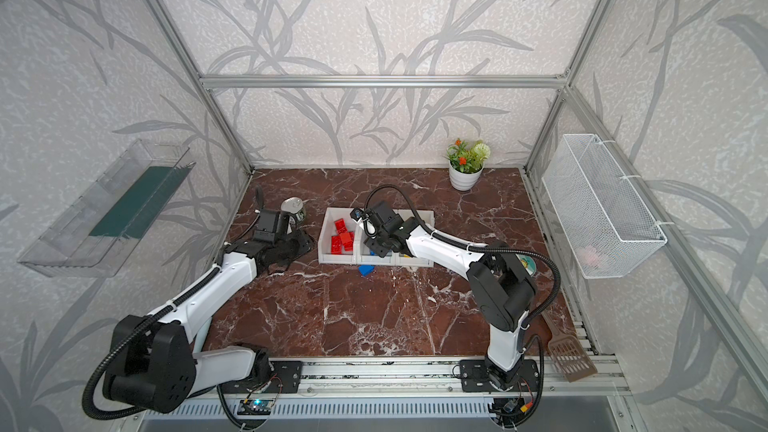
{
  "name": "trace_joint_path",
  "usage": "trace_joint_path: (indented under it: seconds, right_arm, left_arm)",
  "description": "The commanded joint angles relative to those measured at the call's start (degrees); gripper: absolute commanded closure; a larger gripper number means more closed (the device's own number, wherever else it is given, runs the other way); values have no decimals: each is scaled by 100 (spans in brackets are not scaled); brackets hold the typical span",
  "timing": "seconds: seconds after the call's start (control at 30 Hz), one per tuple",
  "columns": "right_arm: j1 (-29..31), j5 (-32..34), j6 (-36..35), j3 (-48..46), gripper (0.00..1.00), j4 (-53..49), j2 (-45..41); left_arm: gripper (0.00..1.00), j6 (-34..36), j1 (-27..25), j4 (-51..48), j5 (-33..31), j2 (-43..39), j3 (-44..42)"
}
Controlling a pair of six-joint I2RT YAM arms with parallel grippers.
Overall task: Sort the legos into containers by color
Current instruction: 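Carry the blue brick with the right gripper into the middle compartment and release, then grasp the blue brick leaning against the bin with the left gripper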
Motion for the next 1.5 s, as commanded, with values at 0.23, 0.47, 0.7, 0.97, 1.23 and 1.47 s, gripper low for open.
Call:
trace_joint_path:
  seconds: [0.23,0.47,0.7,0.97,1.23,1.47]
  right_arm:
    - [-164,17,350,-221,30,300,-516]
    - [-338,-131,746,-747,30,561,-1059]
    - [-480,-91,895,-1162,32,579,-1504]
    - [-639,-18,1053,-1587,32,617,-1968]
    - [-689,9,1107,-1788,32,633,-2191]
    - [-700,-1,1113,-1824,32,631,-2218]
  left_arm:
    - [44,1263,-687,460,137,-390,-245]
    - [42,2329,-1731,829,-148,-182,-338]
    - [42,2906,-2511,1044,-144,530,-200]
    - [41,3345,-2910,1002,-243,1335,132]
    - [41,3538,-3009,1125,-453,1826,279]
    - [41,3640,-3053,1134,-546,2140,456]
